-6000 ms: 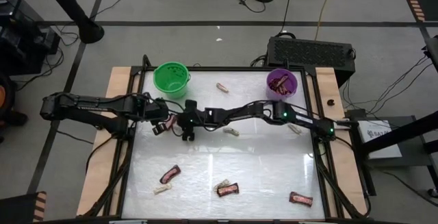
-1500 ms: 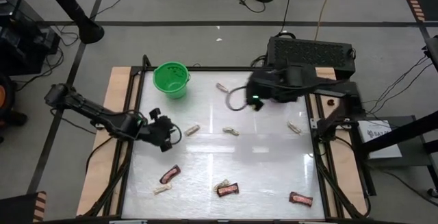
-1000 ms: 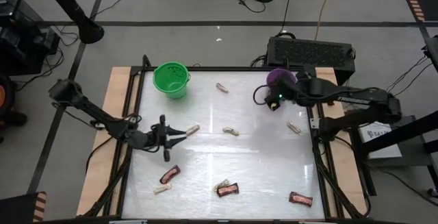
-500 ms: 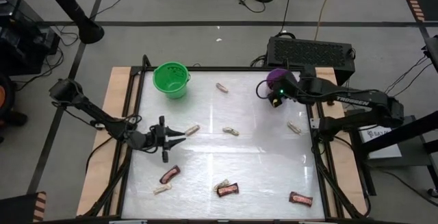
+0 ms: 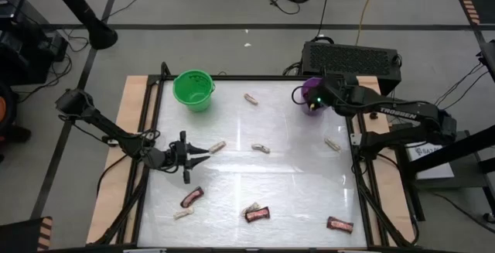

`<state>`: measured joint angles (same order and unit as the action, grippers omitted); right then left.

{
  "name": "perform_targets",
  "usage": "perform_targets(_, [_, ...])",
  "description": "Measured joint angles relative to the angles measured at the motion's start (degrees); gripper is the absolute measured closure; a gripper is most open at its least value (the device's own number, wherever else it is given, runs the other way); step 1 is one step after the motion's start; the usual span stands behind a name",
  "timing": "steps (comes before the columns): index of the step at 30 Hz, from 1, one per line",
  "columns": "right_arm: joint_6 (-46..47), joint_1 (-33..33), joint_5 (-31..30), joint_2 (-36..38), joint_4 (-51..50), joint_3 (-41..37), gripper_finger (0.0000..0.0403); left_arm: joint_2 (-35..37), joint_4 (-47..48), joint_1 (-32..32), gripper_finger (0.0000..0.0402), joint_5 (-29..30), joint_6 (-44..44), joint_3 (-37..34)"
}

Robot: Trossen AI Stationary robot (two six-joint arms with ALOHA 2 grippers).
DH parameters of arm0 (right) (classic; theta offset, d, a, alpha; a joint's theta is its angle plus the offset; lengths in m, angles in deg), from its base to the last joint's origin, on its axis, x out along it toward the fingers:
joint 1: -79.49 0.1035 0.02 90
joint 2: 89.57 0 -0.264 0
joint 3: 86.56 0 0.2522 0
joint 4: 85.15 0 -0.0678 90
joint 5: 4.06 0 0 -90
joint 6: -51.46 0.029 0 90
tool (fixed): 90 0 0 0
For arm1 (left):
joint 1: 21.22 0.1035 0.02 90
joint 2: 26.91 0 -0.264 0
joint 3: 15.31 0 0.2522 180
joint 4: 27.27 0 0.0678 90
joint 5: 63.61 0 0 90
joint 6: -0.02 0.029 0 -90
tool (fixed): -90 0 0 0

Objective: Sort candy by brand, put in halloween buckets
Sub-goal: Put the brown chocolate bar into the purple bucket

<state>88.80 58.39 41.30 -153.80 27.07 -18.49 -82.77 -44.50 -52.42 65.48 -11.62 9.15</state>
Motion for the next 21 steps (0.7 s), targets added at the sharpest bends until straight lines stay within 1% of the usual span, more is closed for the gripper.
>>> perform_targets(5, [-0.34,-2.23,2.87,-0.06,0.11,0.0,0.0403,0.0,0.51,-0.01,0.0304,0.0,0.02,0.0])
perform_targets(13, [-0.5,-2.49,2.99,-0.07,0.37,0.0,0.0399,0.0,1.34,0.0,0.0304,-0.02,0.04,0.02])
perform_targets(16, [-0.5,-2.49,2.98,-0.07,0.39,0.0,0.0382,0.0,1.44,0.0,0.0304,-0.01,0.12,0.02])
perform_targets(21, [-1.8,-2.49,2.97,-0.07,0.42,0.0,0.0336,0.0,1.49,0.0,0.0304,-0.02,0.44,0.02])
